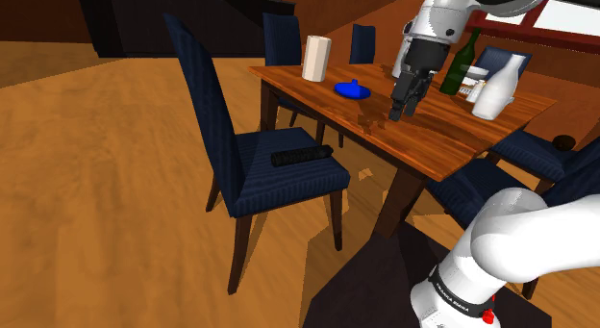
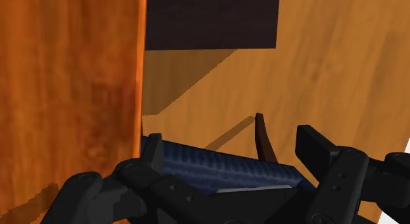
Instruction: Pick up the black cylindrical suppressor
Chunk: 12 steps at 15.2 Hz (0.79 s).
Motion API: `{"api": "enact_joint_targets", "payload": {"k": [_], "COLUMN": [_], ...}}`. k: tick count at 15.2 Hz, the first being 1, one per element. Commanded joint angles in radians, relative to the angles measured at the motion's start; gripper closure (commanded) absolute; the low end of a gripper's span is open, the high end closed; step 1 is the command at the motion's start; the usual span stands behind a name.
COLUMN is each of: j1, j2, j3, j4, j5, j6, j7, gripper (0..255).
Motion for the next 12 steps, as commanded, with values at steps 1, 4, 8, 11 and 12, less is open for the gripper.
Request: {"api": "enact_joint_targets", "payload": {"k": [1,4,8,11,12], "j1": [0.000,0.025,0.058,0.083,0.092], "j2": [0.000,0.059,0.159,0.247,0.278], "j3": [0.000,-0.039,-0.089,-0.122,-0.132], "j4": [0.000,-0.032,-0.052,-0.051,-0.048], "j5": [0.000,-0.041,-0.086,-0.110,-0.116], "j6": [0.000,0.090,0.213,0.304,0.333], "j7": [0.000,-0.127,-0.290,-0.408,-0.447], "gripper": [0,0,0,0,0]}}
